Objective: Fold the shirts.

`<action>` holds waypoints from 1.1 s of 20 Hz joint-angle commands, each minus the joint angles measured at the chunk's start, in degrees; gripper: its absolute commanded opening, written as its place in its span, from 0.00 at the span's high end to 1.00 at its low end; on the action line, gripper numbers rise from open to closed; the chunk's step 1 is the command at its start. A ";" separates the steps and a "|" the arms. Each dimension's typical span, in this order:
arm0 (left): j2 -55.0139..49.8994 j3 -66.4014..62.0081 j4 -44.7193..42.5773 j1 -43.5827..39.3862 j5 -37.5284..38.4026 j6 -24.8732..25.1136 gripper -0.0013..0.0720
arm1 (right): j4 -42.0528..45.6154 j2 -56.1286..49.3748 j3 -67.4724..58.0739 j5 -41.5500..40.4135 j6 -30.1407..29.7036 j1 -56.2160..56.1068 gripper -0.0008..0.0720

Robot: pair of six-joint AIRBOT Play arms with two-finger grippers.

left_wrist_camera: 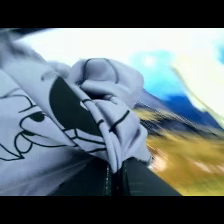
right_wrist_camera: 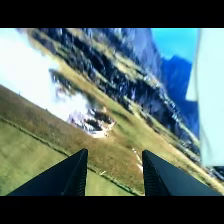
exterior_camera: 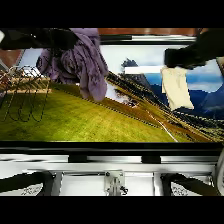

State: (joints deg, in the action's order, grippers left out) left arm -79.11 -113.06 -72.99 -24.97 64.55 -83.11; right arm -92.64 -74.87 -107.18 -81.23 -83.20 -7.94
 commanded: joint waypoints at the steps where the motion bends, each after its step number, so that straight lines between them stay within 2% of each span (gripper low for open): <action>1: 2.27 5.09 -0.02 -9.44 3.82 -4.52 0.91 | 1.18 8.61 -0.02 0.96 0.59 1.16 0.35; 5: -2.16 21.75 0.00 -20.33 -8.35 -10.36 0.88 | 0.63 12.31 -0.02 -0.22 1.92 1.16 0.35; 6: -3.87 23.71 0.00 -21.90 -8.98 -11.89 0.55 | 0.68 12.33 0.00 -1.42 1.92 1.16 0.35; 7: -5.55 24.00 -0.02 -22.77 -7.48 -13.35 0.00 | 0.74 12.15 0.04 -2.80 1.92 1.16 0.35; 10: -5.42 21.66 -5.09 -19.74 0.17 -13.68 0.02 | 0.76 10.03 0.04 -9.27 1.86 1.16 0.35; 13: -2.43 18.93 -15.21 -10.62 10.38 -13.66 0.02 | -0.04 5.01 1.03 -14.64 0.70 1.16 0.35; 14: -1.88 18.93 -15.47 -7.19 13.38 -13.66 0.02 | -0.55 3.39 2.56 -14.56 0.00 1.16 0.19; 15: -1.97 19.30 -13.88 -3.89 16.92 -13.44 0.02 | -1.27 1.51 4.68 -14.43 -1.27 1.16 0.13; 16: -2.03 20.94 -10.67 -1.44 18.27 -12.15 0.02 | -2.05 -0.35 6.84 -14.45 -1.92 1.16 0.13; 18: -2.08 27.21 -2.69 0.98 15.89 -10.36 0.02 | -3.32 -4.07 12.26 -14.05 -3.06 1.16 0.13; 22: -2.82 41.00 6.69 -2.62 2.51 -9.03 0.02 | -6.03 -8.98 23.41 -10.80 -5.99 1.16 0.13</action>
State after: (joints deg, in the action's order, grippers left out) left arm -81.49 -79.79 -73.47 -26.87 73.95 -93.54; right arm -96.62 -80.38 -90.54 -93.45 -86.43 -6.81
